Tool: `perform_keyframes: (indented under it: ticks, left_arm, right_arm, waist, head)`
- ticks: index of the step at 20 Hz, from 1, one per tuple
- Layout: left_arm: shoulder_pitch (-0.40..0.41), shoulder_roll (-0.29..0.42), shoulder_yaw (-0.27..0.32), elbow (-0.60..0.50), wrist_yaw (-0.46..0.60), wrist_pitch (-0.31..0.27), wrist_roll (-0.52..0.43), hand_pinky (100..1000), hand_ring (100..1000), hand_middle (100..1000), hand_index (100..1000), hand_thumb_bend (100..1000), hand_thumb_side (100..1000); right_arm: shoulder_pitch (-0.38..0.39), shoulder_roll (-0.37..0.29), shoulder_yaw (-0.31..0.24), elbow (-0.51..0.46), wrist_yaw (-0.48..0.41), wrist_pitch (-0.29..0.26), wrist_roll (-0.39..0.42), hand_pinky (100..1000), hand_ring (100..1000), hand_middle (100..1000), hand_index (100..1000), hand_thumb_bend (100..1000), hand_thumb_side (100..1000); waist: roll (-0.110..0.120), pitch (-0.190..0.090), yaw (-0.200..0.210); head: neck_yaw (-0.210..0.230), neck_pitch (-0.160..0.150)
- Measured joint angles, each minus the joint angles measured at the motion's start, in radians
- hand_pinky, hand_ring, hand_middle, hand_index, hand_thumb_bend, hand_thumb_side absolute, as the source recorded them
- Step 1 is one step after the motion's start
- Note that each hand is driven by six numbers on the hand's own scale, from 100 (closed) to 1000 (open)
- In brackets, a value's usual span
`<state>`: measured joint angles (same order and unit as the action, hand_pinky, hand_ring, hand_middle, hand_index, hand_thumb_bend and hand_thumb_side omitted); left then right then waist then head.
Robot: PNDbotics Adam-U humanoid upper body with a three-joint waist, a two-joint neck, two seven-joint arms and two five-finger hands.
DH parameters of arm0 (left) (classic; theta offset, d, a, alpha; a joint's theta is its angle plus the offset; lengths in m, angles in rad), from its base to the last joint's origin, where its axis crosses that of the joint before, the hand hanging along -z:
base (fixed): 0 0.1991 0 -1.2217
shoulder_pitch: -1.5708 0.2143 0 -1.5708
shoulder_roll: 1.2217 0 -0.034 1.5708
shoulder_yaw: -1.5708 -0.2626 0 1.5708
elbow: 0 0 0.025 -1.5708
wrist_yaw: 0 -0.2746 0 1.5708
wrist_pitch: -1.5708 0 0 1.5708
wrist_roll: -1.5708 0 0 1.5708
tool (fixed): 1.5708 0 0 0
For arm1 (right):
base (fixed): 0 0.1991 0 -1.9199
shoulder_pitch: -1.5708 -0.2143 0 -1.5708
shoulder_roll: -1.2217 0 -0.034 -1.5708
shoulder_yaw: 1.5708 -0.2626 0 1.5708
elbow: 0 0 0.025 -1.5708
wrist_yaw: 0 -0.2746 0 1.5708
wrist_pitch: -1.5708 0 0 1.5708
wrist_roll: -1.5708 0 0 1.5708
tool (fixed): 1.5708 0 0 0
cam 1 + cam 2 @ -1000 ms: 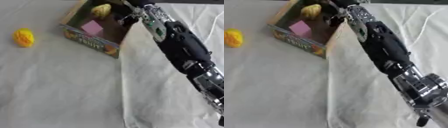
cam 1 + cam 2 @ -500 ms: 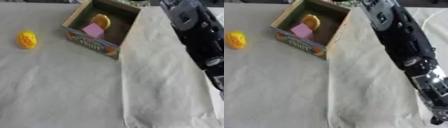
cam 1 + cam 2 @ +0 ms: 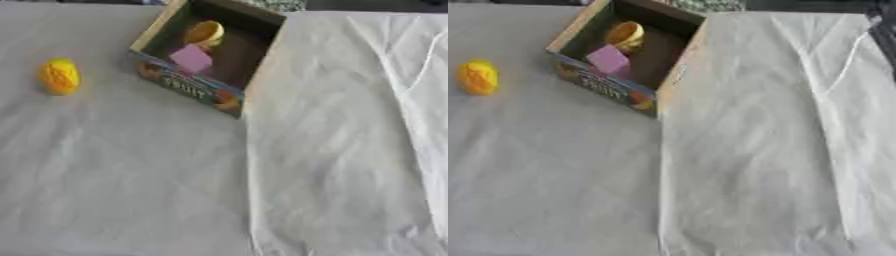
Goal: Pick up objects on the table and place them in the box.
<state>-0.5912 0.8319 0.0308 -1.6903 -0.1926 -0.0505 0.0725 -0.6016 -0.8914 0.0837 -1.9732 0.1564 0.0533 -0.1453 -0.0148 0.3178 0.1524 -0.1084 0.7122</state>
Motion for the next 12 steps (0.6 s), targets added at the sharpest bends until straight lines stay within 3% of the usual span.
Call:
perform_keyframes:
  ticks: [5,12]
  left_arm:
    - [-0.147,0.059,-0.059,0.256,-0.12,-0.04,-0.211,820,846,804,906,342,320]
    - [-0.266,0.011,-0.101,0.559,-0.282,-0.116,-0.37,847,868,822,898,526,281]
  right_arm:
    - [0.092,-0.005,-0.051,-0.008,-0.018,-0.039,-0.097,871,820,741,774,100,239]
    - [0.106,0.005,-0.059,-0.011,-0.035,-0.025,-0.135,872,815,737,764,100,341]
  waist:
    - [0.014,0.0,-0.016]
    - [0.02,0.001,-0.019]
  head:
    - [0.014,0.001]
    - [0.028,0.0]
